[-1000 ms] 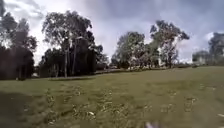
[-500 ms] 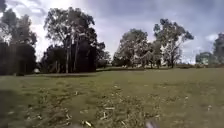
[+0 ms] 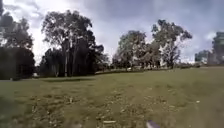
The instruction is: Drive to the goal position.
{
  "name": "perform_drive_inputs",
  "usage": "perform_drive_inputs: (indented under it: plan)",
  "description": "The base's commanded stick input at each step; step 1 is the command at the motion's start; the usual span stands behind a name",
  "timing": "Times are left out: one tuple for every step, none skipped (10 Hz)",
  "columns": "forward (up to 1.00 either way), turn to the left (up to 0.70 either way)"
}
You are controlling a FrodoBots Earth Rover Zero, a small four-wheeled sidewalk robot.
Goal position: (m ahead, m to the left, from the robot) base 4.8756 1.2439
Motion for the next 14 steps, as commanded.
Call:
perform_drive_inputs:
  plan:
    - [0.7,0.0]
    - [0.7,0.0]
    - [0.7,0.0]
    - [0.7,0.0]
    - [0.7,0.0]
    - [0.7,0.0]
    - [0.7,0.0]
    - [0.7,0.0]
    - [0.7,0.0]
    - [0.7,0.0]
    - [0.7,0.0]
    - [0.7,0.0]
    - [0.7,0.0]
    - [0.7,0.0]
